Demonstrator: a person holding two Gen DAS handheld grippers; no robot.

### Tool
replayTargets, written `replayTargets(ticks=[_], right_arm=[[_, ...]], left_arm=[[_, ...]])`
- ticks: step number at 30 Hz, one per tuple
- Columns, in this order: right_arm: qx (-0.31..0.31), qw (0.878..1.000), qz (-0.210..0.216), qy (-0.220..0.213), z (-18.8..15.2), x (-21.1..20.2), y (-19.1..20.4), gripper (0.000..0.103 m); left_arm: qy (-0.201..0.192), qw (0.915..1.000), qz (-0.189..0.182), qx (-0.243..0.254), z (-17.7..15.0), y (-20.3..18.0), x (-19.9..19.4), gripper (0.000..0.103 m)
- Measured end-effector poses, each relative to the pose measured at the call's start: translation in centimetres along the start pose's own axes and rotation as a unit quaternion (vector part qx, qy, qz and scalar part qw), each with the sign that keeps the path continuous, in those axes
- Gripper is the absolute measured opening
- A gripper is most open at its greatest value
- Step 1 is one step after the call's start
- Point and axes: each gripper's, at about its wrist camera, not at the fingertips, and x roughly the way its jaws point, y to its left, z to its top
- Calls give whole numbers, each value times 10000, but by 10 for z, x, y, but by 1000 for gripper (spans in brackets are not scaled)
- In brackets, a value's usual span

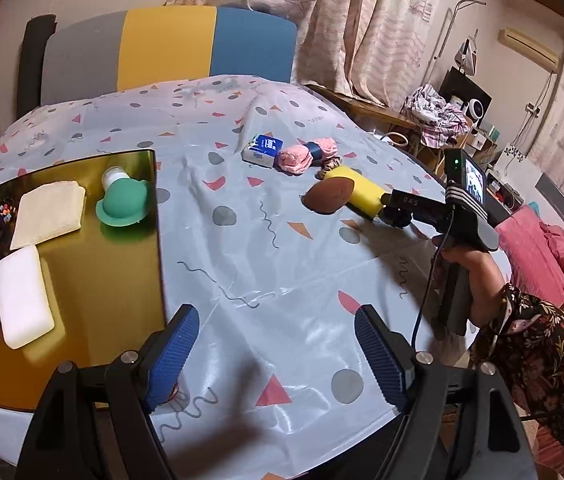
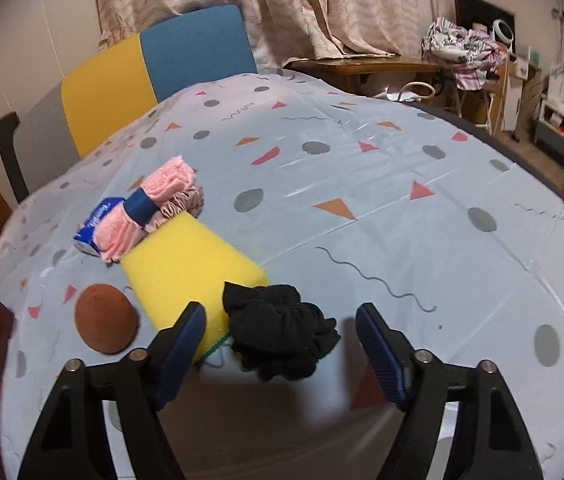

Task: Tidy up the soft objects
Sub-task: 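Reach the right gripper to the black scrunchie and grasp it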

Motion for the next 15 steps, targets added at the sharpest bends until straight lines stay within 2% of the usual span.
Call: replayTargets(ticks=[8, 10, 12, 15], right_arm=[[-10, 9994, 339, -61, -9, -2, 2, 50], [67, 9994, 330, -1, -13, -2, -1, 35], [272, 9988, 394, 77, -17, 1, -8, 31], [492, 9976, 487, -13, -21, -3, -18, 30]], left_arm=[[148, 9997, -88, 176, 13, -24, 16, 81], [169, 9996, -110, 204, 20, -28, 21, 81], [184, 9995, -78, 229, 26, -32, 27, 81], [229, 9991, 44, 355, 37, -40, 39, 81]])
